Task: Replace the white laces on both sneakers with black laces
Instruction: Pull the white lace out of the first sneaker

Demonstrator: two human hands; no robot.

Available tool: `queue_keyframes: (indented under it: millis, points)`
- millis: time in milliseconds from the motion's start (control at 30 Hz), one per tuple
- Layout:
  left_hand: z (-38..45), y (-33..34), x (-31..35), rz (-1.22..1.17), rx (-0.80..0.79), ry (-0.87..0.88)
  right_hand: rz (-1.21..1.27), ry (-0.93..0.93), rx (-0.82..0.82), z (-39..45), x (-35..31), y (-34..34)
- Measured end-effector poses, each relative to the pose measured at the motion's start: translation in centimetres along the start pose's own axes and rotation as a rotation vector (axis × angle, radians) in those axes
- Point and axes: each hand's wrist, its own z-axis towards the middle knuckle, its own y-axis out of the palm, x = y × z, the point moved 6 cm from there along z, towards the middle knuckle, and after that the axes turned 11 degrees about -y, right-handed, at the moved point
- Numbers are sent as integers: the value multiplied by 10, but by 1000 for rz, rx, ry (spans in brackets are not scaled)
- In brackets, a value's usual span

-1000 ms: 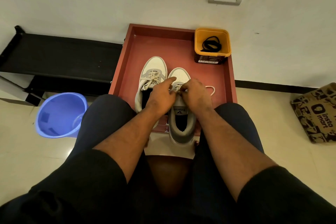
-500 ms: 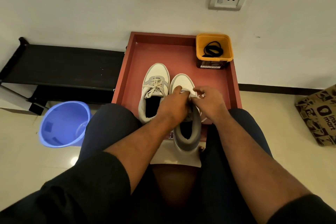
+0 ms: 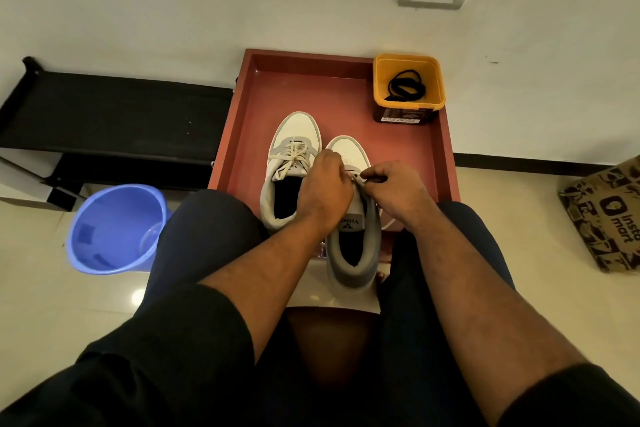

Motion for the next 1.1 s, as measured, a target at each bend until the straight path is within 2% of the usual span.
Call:
queue_keyframes:
  millis: [67,100,200,267,367,467,533,600,667,733,867,967,1033,1100]
  points:
    - [0,-6,-3,-105,8,-46,-4,-5,-3,-1,-2,0]
    - [0,-5,-1,-96,-43,-11,-5,-10,-4,-1,-3,0]
    - [-2,9,3,166,-233,102,19,-20,-3,-4,-4,1]
    - [-4,13,2,318,-243,89,19,-25,2,-4,-3,1]
    - [-8,5,10,277,-104,105,42,-18,10,-4,-3,-1]
    - [-5,-15,2,-65,110,-30,76,-13,21,-3,-3,-1]
    - [0,-26,-4,-206,186,-56,82,0,14,-3,-3,0]
    - [-1,-24,4,-57,122,90,73,0,-3,-3,-5,1]
    - [-6,-9,13,266,36,248,67,-2,-4,-3,-8,0]
    - [-10,5,15,450,-6,297,75,4,4,-4,-7,-1]
    - [-9,11,14,430,29,305,72,5,-1,-4,-5,-2]
    - [-2,-15,10,166,170,187,64,34,16,-2,-2,-3]
    - [3,-43,-1,-73,311,7,55,39,16,-1,-2,-3]
    - [8,-60,-12,-139,364,-158,51,36,1,-1,-3,-1]
